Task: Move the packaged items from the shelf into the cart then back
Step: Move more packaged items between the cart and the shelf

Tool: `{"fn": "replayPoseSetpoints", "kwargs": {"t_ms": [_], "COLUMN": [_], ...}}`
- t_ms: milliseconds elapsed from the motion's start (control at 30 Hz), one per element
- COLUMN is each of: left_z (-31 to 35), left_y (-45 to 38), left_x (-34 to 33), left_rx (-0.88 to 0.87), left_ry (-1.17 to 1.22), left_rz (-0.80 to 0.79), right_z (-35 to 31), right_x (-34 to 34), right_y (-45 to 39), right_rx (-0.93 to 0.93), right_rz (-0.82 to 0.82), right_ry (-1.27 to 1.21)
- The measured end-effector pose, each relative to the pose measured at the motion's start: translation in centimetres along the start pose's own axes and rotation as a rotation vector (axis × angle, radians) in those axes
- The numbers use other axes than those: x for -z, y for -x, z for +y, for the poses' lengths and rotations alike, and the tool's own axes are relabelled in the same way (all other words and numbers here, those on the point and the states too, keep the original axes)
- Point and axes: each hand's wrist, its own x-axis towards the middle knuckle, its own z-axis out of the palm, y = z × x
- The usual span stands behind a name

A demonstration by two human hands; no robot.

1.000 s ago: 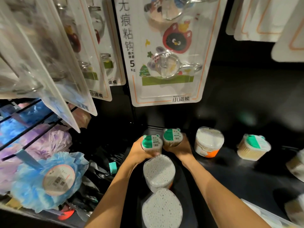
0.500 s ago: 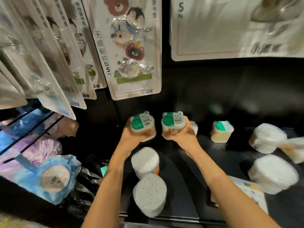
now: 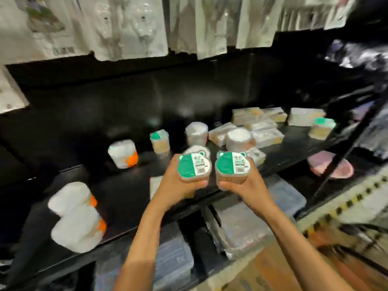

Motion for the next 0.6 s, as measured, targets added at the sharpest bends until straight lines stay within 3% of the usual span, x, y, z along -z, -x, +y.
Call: {"fn": "replayPoseSetpoints", "kwargs": {"t_ms": [267,467,600], "left_z": [2.7,6.5,8.7], "left_y": [4.4,8.7,10.2], "left_x": [-22.8,-36.7,-44.0], "left_rx": [-0.032,-0.115,-0.161], "left_ry": [0.034,0.077,0.069], "left_rz": [-0.458,-0.782,-0.897], "right_z": [2.5,2.3,2.9], "right_x": [20.0,29.1,34.2], "right_y": [15.9,26.2,31.4], "right_rx": [-0.105,-0.168,-0.225], "right_rz": [0.325,0.627,0.799], "right_ry": [0.119,0.112,0.099]}}
